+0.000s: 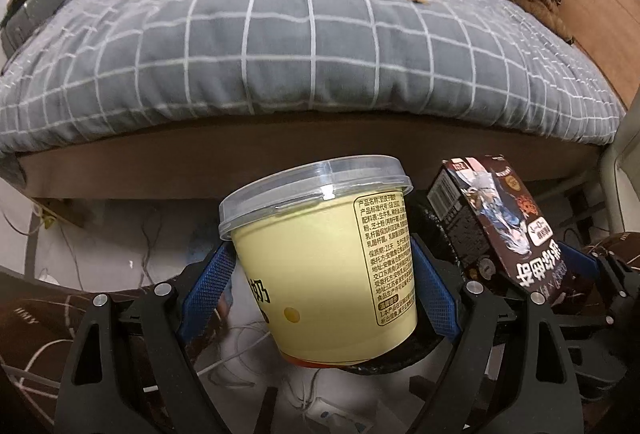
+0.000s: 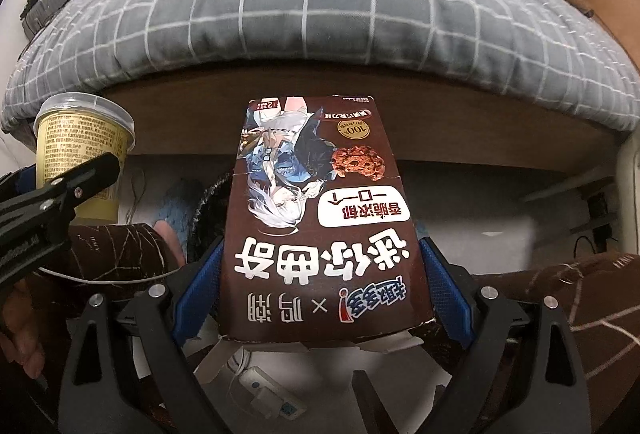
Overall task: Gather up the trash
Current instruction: 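Open the right gripper over the bin while the left gripper releases the pudding cup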
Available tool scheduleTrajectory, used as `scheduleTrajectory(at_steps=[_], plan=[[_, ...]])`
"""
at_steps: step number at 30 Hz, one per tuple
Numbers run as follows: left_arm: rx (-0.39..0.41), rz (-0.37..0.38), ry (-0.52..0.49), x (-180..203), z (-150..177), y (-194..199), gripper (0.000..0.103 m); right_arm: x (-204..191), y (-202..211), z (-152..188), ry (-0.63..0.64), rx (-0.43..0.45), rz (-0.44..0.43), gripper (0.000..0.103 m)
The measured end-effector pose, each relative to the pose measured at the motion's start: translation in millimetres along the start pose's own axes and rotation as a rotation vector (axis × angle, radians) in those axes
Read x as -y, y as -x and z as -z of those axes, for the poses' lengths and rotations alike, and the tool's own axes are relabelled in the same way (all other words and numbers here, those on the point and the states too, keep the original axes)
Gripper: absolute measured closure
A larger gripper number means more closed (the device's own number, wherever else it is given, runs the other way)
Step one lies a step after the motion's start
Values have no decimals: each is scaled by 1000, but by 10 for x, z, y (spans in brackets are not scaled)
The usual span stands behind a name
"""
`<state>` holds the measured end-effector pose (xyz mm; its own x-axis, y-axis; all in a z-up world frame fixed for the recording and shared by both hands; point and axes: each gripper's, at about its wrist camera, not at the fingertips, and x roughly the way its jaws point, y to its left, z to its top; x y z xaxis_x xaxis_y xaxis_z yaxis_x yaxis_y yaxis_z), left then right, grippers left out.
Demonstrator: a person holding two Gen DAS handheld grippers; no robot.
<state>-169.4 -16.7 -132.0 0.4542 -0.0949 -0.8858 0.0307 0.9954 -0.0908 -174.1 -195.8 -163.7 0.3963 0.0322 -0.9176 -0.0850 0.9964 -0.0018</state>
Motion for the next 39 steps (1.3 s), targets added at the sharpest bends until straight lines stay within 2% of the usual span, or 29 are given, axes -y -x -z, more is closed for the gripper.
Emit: scheduleTrajectory(at_steps=[14,23,33,39], plan=[[-77,-2,44,-274,21,-338,20,-206,-479,-159,42,-79,-21,14],[-75,12,53,-330,56,-354,19,-248,-508,-207,52,-56,-35,10],[-73,24,33,-173,47,-377,19,-40,-293,-271,52,19,41,8],[-75,33,1,48,-1,-413,19,398,-216,-271,-35,26,78,8]])
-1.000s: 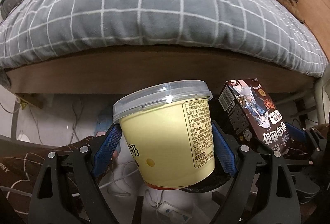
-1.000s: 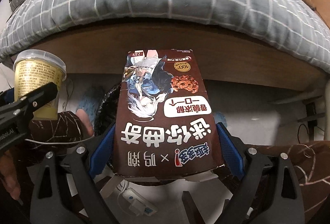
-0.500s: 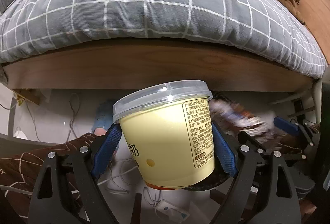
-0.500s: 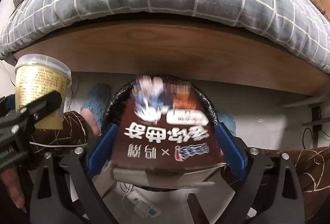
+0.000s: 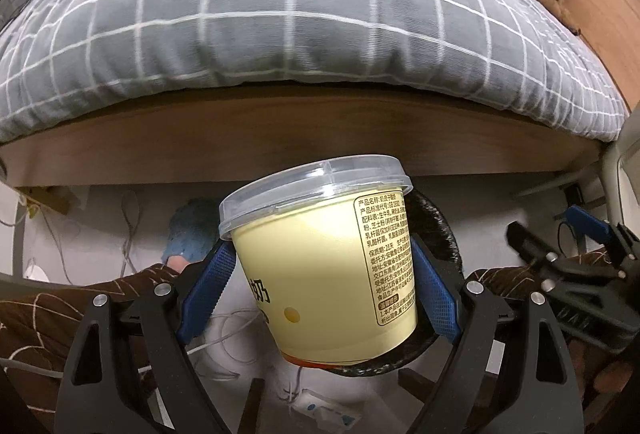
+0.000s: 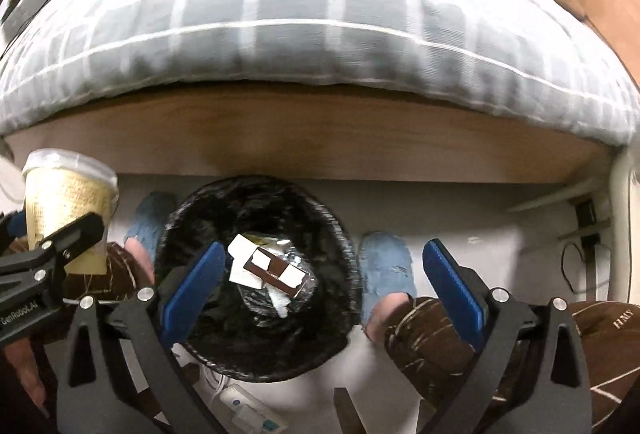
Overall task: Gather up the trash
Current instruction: 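Open the right gripper over the bin while the left gripper releases the pudding cup, then move both grippers back over the bed toward the white bag and black packet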
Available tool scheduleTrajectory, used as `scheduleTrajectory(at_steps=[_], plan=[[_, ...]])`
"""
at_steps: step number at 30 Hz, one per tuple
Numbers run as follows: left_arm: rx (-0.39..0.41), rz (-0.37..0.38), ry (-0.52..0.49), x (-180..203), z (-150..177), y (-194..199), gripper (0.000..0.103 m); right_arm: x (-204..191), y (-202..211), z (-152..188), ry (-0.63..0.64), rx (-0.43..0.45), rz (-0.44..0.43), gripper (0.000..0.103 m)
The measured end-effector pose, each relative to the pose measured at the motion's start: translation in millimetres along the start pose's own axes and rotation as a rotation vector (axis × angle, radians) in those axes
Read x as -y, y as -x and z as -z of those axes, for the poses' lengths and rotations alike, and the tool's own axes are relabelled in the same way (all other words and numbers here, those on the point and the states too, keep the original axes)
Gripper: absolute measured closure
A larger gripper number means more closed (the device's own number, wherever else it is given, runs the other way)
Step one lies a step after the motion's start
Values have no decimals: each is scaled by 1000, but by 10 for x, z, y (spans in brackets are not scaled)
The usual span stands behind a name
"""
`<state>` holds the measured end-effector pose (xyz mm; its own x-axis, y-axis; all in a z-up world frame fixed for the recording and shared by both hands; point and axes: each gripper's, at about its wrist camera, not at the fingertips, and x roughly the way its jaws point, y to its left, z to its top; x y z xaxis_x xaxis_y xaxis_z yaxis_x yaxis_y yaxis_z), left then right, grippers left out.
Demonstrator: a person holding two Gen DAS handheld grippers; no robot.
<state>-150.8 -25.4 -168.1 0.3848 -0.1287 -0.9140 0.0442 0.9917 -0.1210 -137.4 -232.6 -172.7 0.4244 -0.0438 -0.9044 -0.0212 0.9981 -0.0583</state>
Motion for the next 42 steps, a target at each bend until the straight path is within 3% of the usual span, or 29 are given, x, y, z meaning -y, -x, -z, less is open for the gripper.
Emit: scheduleTrajectory(at_steps=[14,19,29,42], plan=[[-23,-5,-76,560,-56,-124,19,539,155,22,-70,32,62,8],[10,-37,-75,567,-52,-136,6,510,182,61,-62,27,63,8],[41,-55,-29,402,-41,62,6,367,287,18,-34,65,51,8],[133,-77,-9,292,-216,666,6,340,758,-166,-53,176,20,8]])
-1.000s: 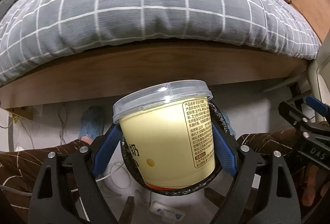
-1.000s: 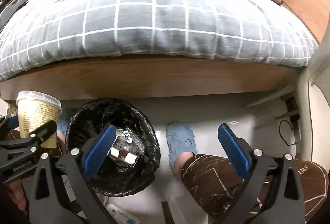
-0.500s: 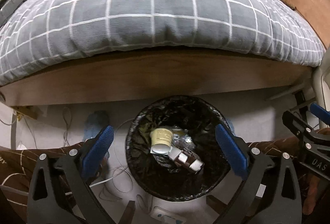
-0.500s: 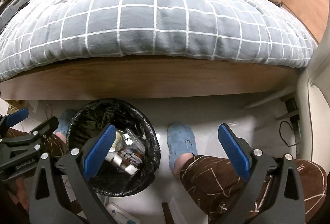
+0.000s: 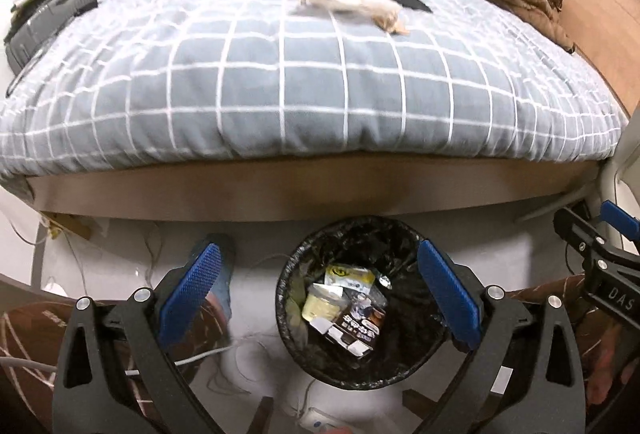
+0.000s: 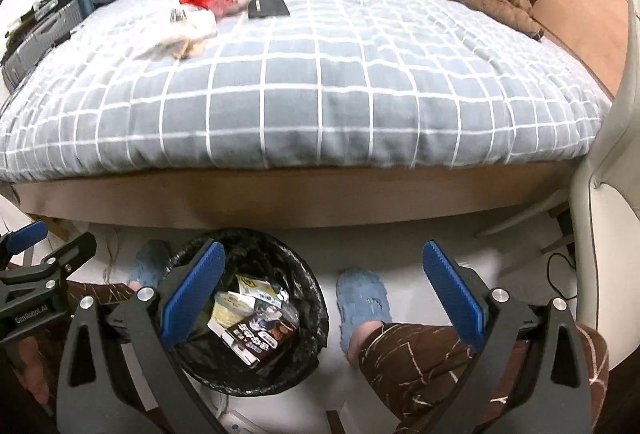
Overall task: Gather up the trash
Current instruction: 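Move both grippers back over the bed toward the white bag and black packet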
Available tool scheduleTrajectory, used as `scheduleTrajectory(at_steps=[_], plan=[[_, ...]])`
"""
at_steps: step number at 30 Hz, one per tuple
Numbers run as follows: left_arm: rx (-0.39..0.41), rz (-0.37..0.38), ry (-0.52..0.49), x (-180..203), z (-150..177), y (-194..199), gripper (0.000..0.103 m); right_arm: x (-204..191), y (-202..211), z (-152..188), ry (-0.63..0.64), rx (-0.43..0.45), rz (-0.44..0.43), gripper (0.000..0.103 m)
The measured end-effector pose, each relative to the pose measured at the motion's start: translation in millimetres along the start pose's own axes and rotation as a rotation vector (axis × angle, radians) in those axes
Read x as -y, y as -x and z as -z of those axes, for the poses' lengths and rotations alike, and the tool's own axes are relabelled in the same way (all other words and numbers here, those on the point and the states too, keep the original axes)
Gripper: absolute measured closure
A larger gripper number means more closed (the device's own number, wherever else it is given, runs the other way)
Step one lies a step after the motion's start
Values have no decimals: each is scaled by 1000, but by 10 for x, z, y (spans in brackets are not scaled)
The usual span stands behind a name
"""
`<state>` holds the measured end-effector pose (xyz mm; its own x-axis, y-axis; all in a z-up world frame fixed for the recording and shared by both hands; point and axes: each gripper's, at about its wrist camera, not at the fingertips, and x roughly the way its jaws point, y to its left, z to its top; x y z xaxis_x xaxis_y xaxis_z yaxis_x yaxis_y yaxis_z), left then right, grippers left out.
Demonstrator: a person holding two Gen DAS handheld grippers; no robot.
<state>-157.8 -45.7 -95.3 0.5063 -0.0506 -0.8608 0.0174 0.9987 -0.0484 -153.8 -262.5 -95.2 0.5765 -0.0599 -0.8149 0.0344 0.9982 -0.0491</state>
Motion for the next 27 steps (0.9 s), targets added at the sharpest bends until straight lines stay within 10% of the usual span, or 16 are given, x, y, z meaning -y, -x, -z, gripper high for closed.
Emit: scheduleTrajectory(at_steps=[27], plan=[[98,-23,14,-51,-798,345,6,-64,289,-770,46,88,-34,8]])
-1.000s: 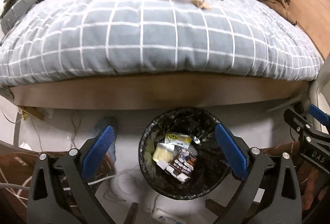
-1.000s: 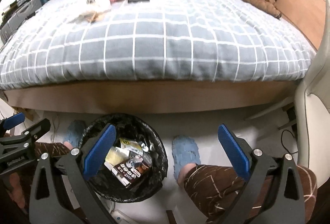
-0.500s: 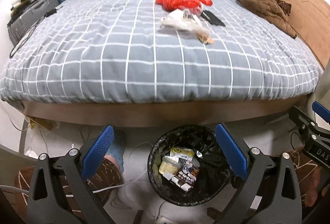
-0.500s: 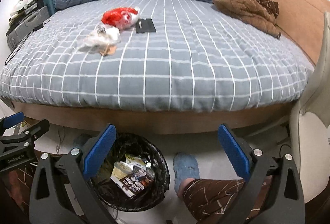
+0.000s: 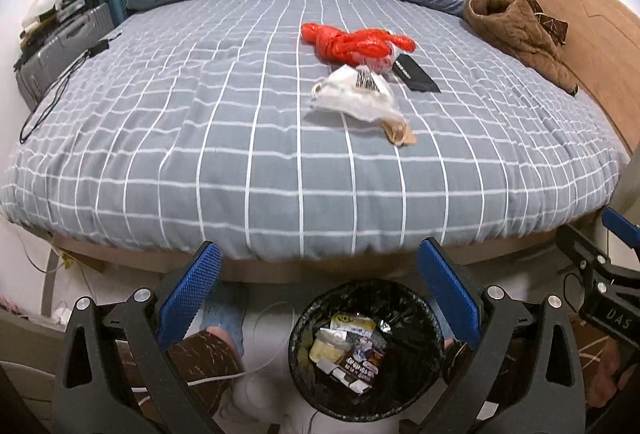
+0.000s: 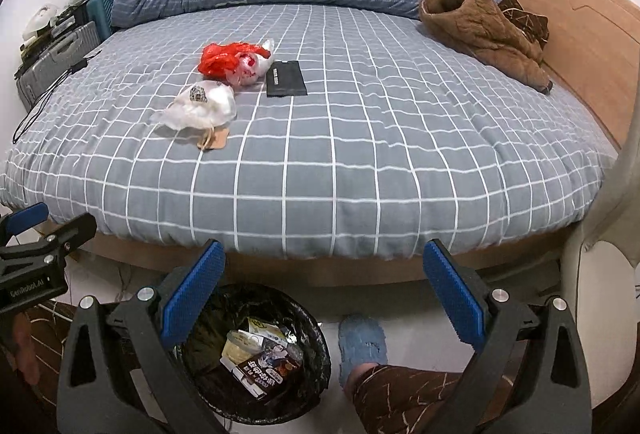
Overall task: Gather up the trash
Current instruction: 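Move both grippers back over the bed toward the white bag and black packet, then grasp the white plastic bag with the left gripper while the right gripper grasps the black packet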
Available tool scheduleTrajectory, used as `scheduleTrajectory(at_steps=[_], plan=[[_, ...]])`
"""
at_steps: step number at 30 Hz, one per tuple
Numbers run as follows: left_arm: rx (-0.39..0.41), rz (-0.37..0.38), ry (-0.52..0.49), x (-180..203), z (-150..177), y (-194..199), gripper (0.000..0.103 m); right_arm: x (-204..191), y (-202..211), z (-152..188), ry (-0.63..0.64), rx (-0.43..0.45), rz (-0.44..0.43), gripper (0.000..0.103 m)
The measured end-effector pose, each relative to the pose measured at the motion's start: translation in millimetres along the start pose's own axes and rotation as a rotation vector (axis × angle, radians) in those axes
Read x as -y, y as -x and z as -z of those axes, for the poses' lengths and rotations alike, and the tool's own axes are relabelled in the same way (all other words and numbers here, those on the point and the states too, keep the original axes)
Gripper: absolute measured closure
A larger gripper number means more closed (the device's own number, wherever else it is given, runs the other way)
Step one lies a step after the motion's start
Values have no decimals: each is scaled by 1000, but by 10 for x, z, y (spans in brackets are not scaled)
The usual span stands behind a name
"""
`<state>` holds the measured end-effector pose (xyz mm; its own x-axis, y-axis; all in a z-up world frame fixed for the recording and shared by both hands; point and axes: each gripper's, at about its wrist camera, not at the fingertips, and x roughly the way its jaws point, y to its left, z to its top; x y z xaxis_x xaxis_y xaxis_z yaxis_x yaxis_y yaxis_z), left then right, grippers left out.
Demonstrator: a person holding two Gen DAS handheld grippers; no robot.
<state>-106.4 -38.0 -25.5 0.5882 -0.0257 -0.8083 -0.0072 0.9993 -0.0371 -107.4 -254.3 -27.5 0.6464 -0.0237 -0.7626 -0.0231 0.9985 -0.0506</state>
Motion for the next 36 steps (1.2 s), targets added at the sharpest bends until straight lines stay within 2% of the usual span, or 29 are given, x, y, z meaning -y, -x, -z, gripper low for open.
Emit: scheduleTrajectory(at_steps=[11,25,29,36], plan=[[8,-4,-5,115,-510,-293,6,42,-312,-383,13,0,-11,8],[12,-24,-33,299,-1173,-984,7,92,-981,-984,24,-6,-18,8],[5,-25,-33,298,-1333,-1226,8,7,-1250,-1233,51,-9,-41,8],[-12,-15,-34,290,-1470,-1533,14,-159,-1910,-1689,74,-68,-143,12]])
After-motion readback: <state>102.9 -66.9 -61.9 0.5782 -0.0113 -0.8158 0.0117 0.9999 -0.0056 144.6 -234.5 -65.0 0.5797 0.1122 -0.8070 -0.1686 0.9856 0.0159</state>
